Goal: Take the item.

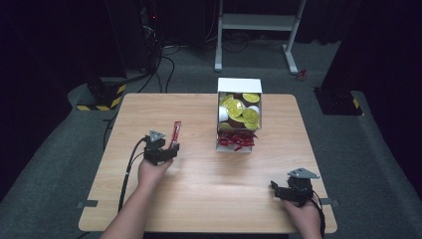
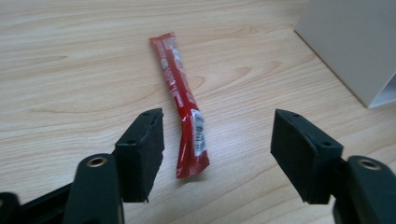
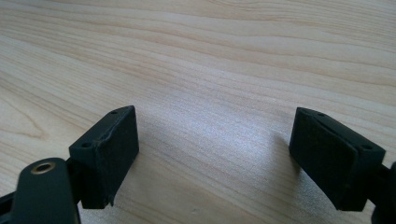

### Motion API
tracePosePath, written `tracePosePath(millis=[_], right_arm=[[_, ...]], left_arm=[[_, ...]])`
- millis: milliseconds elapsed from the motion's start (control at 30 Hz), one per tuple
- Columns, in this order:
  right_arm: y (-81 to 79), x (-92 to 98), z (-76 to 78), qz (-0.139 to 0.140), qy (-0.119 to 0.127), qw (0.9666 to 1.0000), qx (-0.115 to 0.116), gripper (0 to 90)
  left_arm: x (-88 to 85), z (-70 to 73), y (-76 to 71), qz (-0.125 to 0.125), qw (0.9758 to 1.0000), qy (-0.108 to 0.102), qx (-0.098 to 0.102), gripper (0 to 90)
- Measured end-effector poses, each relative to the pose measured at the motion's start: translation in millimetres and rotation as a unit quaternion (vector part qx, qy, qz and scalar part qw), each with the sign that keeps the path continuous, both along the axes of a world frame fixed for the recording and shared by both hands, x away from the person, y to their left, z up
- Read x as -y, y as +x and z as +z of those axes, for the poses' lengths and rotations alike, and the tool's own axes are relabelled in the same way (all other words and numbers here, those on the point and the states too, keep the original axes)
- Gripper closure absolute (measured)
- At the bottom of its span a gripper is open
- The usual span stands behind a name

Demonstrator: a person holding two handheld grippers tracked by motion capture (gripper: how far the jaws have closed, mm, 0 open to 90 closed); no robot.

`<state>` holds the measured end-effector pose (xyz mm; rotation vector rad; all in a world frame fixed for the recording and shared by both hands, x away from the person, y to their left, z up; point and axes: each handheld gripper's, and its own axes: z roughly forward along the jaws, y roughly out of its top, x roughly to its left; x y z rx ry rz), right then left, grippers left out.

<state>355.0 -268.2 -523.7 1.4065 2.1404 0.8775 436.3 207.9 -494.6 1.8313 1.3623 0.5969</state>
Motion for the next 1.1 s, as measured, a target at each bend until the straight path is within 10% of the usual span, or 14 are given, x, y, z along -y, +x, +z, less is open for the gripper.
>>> tracePosePath(millis=[1100], right_arm=[[0.2, 0.2, 0.0, -0.004, 0.002, 1.0, 0.001, 17.0]], left_arm=[[-91.0, -5.1, -76.6, -0.048, 0.9986, 0.006, -0.023, 25.9]])
